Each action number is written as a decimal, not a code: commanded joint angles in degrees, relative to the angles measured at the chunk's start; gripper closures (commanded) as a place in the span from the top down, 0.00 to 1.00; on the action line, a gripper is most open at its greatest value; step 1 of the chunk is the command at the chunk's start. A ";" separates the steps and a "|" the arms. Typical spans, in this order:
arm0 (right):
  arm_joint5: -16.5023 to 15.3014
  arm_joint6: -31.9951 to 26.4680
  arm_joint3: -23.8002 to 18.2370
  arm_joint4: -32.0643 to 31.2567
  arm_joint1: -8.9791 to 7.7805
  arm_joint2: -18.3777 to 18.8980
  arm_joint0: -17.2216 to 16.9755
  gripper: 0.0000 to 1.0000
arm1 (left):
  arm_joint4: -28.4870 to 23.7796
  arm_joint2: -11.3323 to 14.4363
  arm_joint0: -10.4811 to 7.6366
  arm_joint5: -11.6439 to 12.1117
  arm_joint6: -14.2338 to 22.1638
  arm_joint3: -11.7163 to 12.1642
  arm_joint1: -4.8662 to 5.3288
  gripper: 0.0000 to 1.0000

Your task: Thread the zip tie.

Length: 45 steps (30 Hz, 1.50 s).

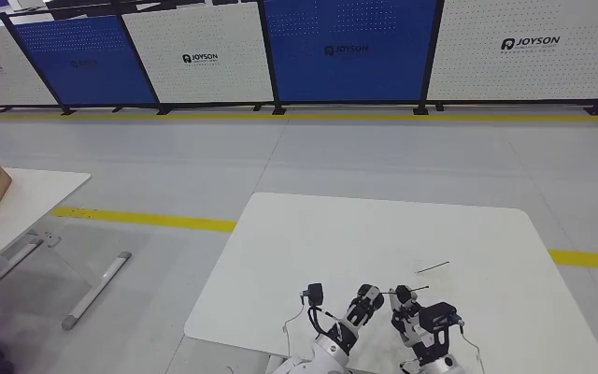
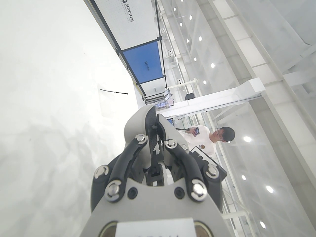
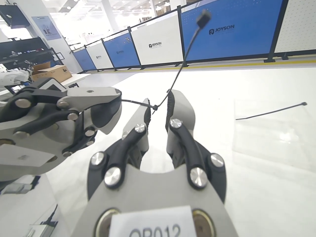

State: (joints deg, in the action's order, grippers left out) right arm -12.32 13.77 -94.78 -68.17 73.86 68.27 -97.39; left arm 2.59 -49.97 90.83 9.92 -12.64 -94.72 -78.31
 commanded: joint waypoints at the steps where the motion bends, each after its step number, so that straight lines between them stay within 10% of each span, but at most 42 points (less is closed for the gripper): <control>1: 0.04 -0.15 -0.01 -0.24 -0.03 -0.06 0.01 0.13 | -0.06 0.03 -0.10 0.01 -0.09 0.09 -0.04 0.00; 11: 0.09 -0.28 0.06 -0.11 -0.11 -0.22 0.10 0.00 | 0.12 0.15 -0.29 0.00 -0.58 -0.08 -0.18 0.00; 45: -1.37 -1.23 0.98 1.57 -0.46 -0.26 0.56 0.00 | -0.24 0.11 0.63 3.70 0.13 -0.83 -0.20 0.00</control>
State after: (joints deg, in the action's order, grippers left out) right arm -13.74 12.69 -93.85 -66.45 73.40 68.14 -96.89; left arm 2.30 -49.85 91.37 13.35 -12.60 -95.48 -78.53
